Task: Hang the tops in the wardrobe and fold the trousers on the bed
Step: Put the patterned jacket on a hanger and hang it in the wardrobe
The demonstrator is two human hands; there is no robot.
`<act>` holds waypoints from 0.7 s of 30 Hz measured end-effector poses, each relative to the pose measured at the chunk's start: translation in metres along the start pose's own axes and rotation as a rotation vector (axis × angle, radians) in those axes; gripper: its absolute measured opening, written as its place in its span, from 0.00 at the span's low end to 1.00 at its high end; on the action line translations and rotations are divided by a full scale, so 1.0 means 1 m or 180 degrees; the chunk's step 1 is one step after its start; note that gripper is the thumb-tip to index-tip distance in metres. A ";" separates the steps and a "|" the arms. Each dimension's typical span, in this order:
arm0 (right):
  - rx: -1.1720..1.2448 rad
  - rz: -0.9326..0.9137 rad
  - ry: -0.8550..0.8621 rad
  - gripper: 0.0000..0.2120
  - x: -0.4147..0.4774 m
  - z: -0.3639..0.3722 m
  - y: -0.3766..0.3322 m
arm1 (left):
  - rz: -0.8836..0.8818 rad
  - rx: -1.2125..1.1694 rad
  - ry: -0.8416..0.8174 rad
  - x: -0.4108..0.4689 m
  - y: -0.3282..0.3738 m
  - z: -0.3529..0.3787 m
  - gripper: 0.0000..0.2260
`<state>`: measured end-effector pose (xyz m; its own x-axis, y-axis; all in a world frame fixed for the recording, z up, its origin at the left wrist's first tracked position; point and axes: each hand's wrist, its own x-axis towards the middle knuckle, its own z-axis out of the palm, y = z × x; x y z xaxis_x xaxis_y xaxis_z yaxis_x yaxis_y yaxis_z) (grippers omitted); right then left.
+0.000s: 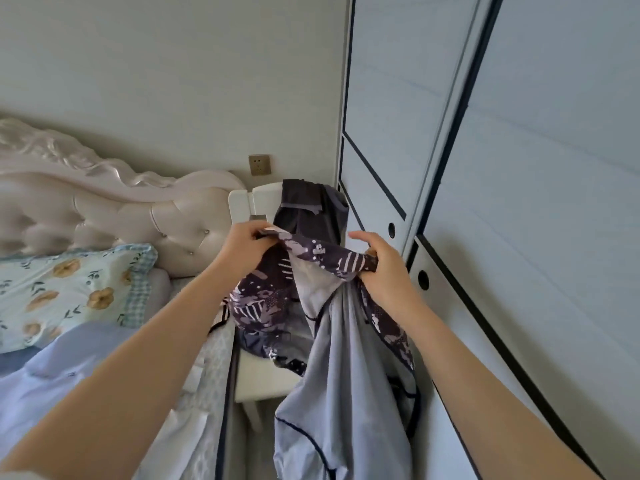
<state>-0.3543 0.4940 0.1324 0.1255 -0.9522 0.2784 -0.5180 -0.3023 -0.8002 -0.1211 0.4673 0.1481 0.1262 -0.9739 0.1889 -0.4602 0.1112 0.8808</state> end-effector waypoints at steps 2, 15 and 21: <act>-0.0484 0.0092 -0.0276 0.17 -0.015 -0.001 0.007 | 0.0123 0.0224 0.0022 -0.010 0.016 -0.012 0.09; -0.0465 0.0564 -0.0603 0.13 -0.118 0.001 -0.059 | 0.0899 0.0640 -0.0836 -0.107 0.082 -0.009 0.09; -0.0163 0.1005 -0.0371 0.06 -0.168 0.011 -0.079 | 0.1007 0.0668 -0.0935 -0.147 0.089 -0.023 0.06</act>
<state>-0.3250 0.6777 0.1429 0.0464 -0.9980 -0.0437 -0.5882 0.0081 -0.8087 -0.1607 0.6250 0.2086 -0.2883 -0.9168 0.2764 -0.6073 0.3983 0.6874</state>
